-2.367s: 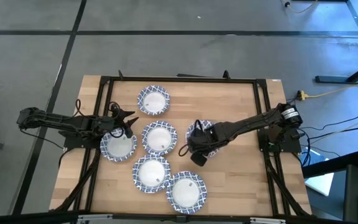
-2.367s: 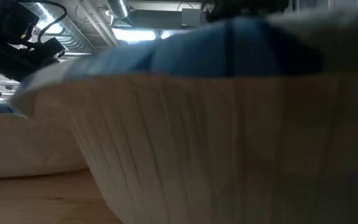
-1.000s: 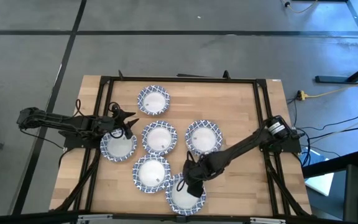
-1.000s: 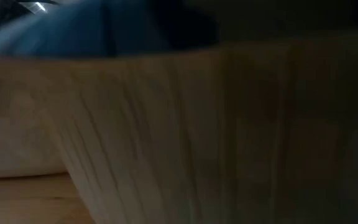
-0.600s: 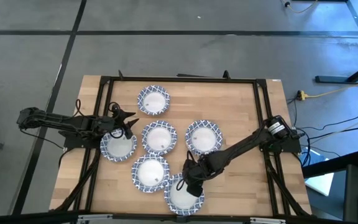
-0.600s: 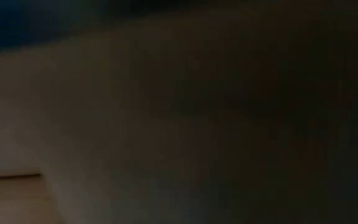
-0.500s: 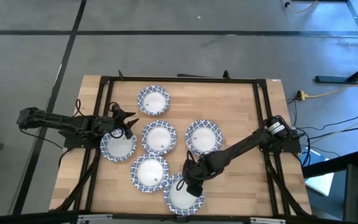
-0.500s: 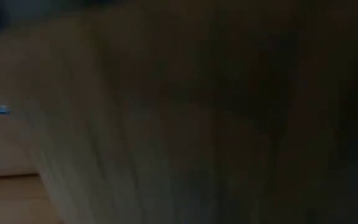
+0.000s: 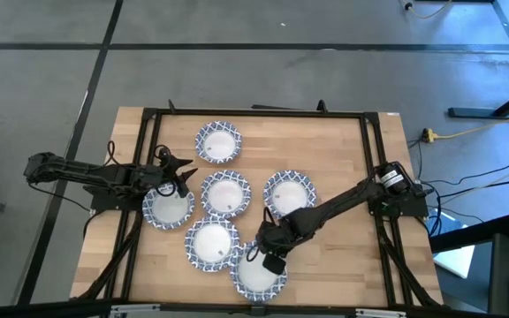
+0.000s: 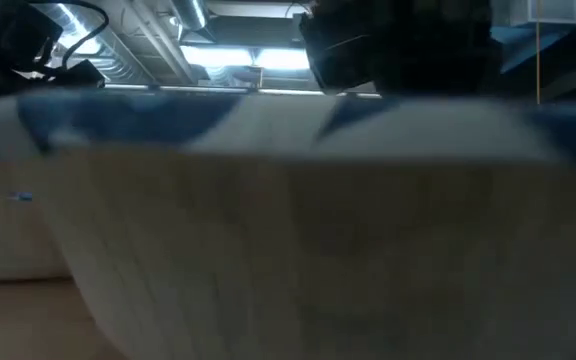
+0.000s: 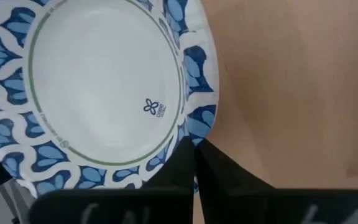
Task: Nest bowls inside each other
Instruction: Stack the white patterned bowls on top of the other white patterned bowls
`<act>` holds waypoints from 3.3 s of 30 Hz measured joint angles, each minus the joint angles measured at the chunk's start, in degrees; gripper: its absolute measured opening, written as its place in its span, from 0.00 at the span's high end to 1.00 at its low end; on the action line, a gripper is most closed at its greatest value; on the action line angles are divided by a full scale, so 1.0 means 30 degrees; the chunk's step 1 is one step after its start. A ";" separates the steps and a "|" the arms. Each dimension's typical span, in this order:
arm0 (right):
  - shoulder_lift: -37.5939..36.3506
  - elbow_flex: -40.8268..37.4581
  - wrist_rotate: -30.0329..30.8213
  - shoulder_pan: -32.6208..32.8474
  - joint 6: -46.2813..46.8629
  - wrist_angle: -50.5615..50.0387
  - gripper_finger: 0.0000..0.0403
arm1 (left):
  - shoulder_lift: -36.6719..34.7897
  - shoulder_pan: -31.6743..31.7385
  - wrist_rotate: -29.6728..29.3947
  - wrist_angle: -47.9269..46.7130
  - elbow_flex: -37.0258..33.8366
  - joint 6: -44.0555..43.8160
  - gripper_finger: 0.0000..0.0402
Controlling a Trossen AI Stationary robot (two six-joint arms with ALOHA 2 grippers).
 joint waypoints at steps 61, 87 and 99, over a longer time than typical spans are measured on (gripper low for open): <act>-1.4508 -0.9056 0.6160 -0.6282 -0.2520 -0.3551 0.99 | 0.0000 0.0000 0.0816 -0.0007 0.0000 -0.0497 0.59; -1.4457 -1.1118 0.3823 -0.8408 -0.3249 -0.1475 0.82 | 0.0000 0.0007 0.0681 -0.0007 0.0000 -0.0489 0.59; -1.4806 -1.0928 1.0489 -0.8415 -0.4067 -0.1443 0.68 | 0.0000 0.0007 0.0306 -0.0007 0.0000 -0.0489 0.59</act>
